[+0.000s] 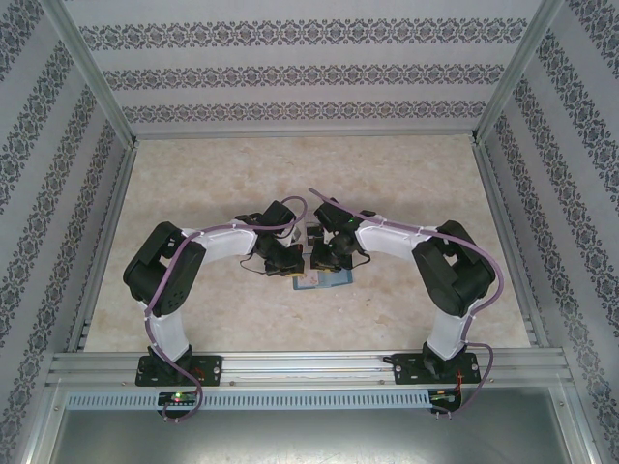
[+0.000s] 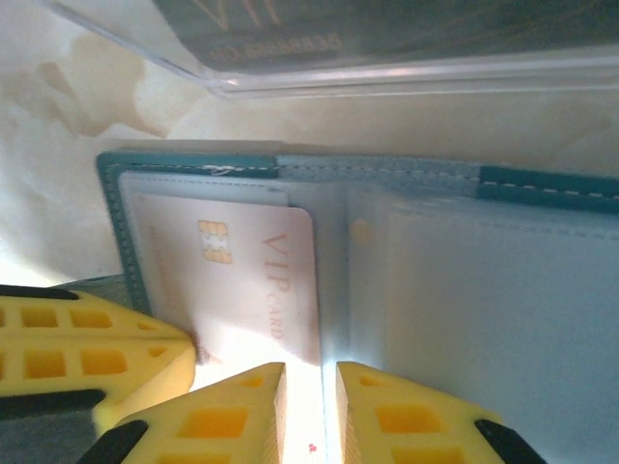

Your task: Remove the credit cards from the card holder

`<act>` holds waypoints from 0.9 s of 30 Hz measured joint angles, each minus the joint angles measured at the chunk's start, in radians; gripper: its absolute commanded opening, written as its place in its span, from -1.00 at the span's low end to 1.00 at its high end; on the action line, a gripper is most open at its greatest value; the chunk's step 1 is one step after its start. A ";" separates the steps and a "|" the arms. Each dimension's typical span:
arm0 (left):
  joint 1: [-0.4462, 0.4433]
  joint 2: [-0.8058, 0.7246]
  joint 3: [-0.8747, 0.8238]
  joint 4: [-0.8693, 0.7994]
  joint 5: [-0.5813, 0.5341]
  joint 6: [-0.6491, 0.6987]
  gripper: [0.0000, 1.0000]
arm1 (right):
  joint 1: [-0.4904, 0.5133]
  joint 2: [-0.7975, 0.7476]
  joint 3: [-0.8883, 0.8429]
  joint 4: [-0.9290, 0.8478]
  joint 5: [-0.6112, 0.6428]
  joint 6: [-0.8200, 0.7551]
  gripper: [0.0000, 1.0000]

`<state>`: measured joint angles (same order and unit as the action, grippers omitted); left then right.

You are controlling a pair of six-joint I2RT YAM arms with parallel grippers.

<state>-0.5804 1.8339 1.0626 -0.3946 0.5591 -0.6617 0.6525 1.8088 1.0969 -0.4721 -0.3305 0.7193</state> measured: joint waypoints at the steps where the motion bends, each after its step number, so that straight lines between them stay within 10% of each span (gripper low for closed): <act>1: 0.000 0.000 0.000 -0.002 -0.003 0.000 -1.00 | 0.000 -0.003 0.000 0.005 -0.005 0.001 -0.56; 27: 0.000 0.000 0.008 -0.018 -0.014 0.003 -1.00 | 0.005 0.045 0.039 -0.003 -0.005 -0.019 -0.34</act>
<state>-0.5804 1.8336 1.0706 -0.4129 0.5449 -0.6582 0.6575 1.8542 1.1358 -0.4747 -0.3355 0.7002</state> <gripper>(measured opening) 0.046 0.322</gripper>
